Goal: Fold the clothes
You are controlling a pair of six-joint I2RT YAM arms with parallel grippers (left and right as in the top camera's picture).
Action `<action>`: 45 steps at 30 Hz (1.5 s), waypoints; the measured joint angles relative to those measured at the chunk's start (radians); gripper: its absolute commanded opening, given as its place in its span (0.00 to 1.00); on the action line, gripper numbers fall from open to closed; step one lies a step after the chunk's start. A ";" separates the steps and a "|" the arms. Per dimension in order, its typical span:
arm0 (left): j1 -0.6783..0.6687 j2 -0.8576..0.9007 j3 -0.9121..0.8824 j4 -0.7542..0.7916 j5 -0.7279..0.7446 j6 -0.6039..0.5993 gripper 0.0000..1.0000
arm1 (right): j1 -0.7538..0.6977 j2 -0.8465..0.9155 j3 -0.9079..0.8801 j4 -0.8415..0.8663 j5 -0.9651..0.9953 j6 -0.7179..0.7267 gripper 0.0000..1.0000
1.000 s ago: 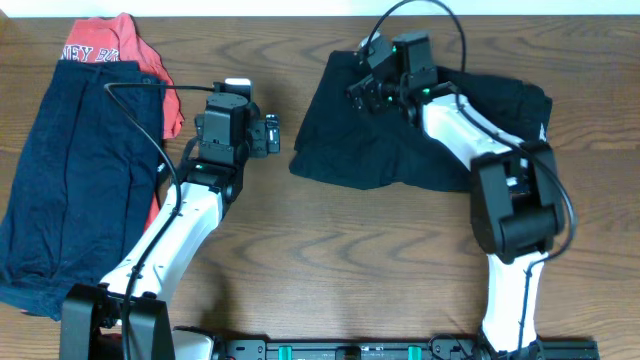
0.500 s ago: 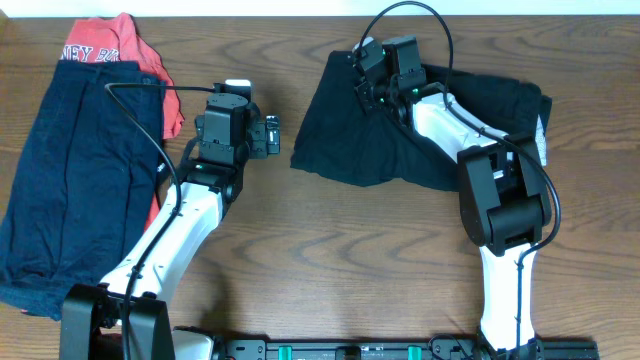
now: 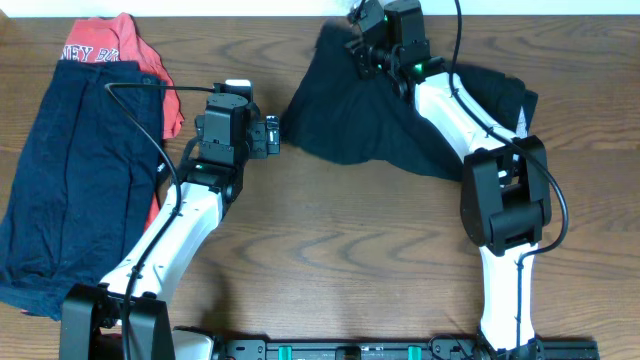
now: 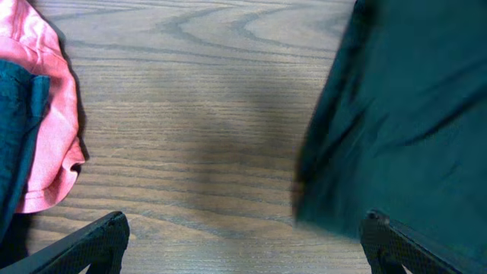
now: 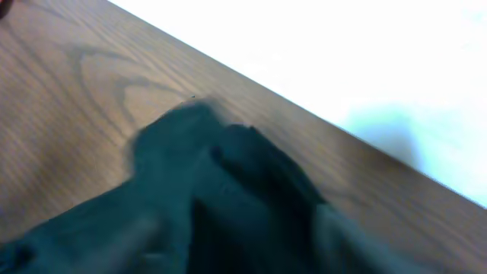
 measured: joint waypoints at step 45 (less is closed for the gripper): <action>0.000 0.000 0.000 -0.019 0.000 0.001 0.98 | -0.042 -0.126 -0.278 -0.578 0.063 0.355 0.99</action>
